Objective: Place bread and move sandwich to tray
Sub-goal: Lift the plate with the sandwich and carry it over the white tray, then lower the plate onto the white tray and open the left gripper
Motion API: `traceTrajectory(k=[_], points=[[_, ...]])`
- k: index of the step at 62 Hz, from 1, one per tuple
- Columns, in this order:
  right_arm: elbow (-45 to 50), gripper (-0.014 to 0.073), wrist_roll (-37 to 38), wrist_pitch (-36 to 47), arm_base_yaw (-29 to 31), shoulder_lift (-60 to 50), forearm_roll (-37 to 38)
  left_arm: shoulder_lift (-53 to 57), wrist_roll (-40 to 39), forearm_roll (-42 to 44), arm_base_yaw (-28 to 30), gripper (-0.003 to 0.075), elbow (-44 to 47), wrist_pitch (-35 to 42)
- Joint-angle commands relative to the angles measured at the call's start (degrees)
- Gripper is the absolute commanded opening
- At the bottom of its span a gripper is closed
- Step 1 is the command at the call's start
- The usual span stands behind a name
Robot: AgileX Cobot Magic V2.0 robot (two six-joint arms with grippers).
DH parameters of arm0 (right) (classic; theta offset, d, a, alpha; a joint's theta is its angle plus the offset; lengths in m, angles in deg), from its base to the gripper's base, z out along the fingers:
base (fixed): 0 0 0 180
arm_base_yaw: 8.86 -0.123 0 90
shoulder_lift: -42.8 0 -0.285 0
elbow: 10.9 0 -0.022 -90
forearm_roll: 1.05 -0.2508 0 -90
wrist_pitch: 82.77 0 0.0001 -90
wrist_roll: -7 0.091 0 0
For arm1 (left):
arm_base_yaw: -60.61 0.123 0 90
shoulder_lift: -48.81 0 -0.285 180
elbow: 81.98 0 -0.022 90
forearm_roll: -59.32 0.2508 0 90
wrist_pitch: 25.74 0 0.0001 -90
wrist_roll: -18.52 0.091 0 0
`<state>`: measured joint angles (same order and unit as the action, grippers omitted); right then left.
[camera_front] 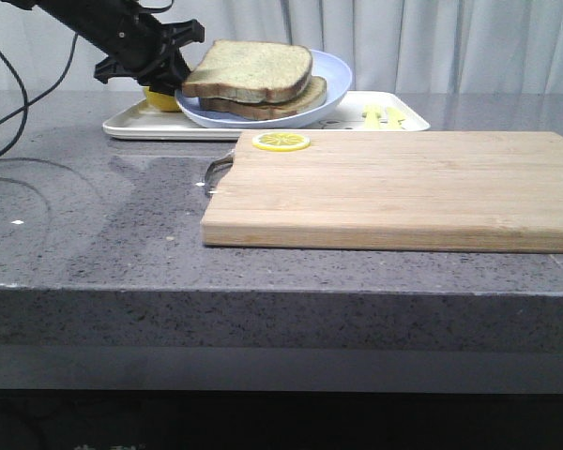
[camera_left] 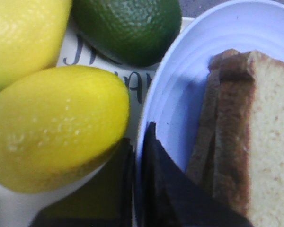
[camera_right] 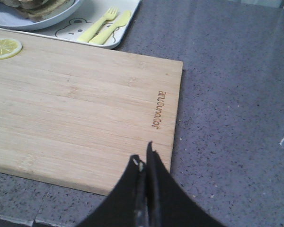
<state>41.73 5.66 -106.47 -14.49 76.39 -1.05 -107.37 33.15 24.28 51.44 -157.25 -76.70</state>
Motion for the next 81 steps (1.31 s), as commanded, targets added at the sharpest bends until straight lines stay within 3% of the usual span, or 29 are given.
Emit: traceTrajectory(k=[1, 14, 20, 37, 43, 65, 73, 81], points=[[-1.5, -0.011, -0.2, 4.8, 0.3, 0.2, 0.0, 3.8, 2.9, -1.6, -0.9, -0.0017, -2.0, 2.8], [-1.5, -0.011, -0.2, 4.8, 0.3, 0.2, 0.0, 3.0, 2.9, -1.5, -0.9, -0.0012, -2.0, 2.0], [-1.5, -0.011, -0.2, 4.9, 0.3, 0.2, 0.0, 3.0, 2.9, -1.5, -0.9, 0.0027, -2.0, 2.2], [-1.5, -0.011, -0.2, 5.0, 0.3, 0.2, 0.0, 3.0, 2.9, -1.0, -0.8, 0.0313, -2.0, 2.1], [-1.5, -0.011, -0.2, 4.9, 0.3, 0.2, 0.0, 3.2, 2.9, -1.0, -0.3, 0.0372, -2.6, 1.4], [-1.5, -0.011, -0.2, 4.9, 0.3, 0.2, 0.0, 3.8, 2.5, -1.4, 0.8, 0.0339, -15.4, -5.8], [-1.5, -0.011, -0.2, 4.9, 0.3, 0.2, 0.0, 3.8, 2.5, -1.4, 0.8, 0.0235, -20.4, -8.6], [-1.5, -0.011, -0.2, 4.9, 0.3, 0.2, 0.0, 4.1, 2.5, -1.6, 0.8, 0.0057, -22.6, -12.7]])
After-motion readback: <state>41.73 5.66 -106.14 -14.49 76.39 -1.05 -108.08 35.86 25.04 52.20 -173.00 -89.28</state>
